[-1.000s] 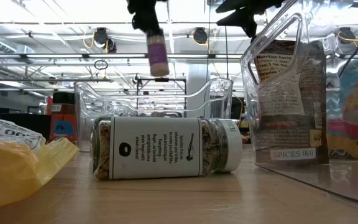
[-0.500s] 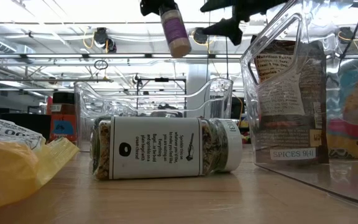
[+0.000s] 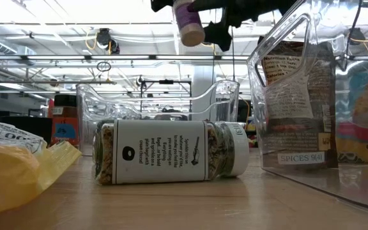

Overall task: Pick & Place Food Item
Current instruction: Put the purple seasoning bottle into the bottom transparent bin

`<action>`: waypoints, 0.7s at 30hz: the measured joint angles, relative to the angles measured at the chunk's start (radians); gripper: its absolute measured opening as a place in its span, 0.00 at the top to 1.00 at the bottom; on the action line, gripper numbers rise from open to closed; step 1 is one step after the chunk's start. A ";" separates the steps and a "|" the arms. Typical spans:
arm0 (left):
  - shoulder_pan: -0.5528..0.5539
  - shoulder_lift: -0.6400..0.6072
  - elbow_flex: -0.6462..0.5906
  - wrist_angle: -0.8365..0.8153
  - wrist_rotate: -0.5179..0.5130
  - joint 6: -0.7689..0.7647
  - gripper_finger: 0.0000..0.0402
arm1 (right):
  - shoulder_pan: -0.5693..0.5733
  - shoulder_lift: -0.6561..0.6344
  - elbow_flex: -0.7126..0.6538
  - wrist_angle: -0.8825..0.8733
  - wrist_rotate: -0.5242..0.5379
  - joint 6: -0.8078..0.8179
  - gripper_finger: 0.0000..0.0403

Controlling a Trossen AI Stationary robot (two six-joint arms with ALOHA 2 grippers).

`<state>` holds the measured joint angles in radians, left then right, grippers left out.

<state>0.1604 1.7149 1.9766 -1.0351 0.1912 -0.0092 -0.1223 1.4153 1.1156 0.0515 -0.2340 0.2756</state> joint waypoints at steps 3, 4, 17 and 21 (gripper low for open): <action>0.000 0.000 0.000 0.002 0.001 0.008 0.49 | 0.000 0.014 0.000 0.015 -0.001 0.001 0.24; 0.000 0.000 0.000 0.003 0.006 0.008 0.49 | 0.000 0.020 0.000 0.037 -0.001 0.001 0.24; 0.002 0.000 0.000 0.054 0.049 0.006 0.49 | -0.003 0.044 0.001 0.197 0.002 0.031 0.24; 0.002 0.000 0.000 0.089 0.069 0.006 0.49 | -0.003 0.044 0.001 0.195 0.003 0.031 0.26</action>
<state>0.1619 1.7149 1.9766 -0.9463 0.2600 -0.0031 -0.1249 1.4590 1.1164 0.2467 -0.2315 0.3065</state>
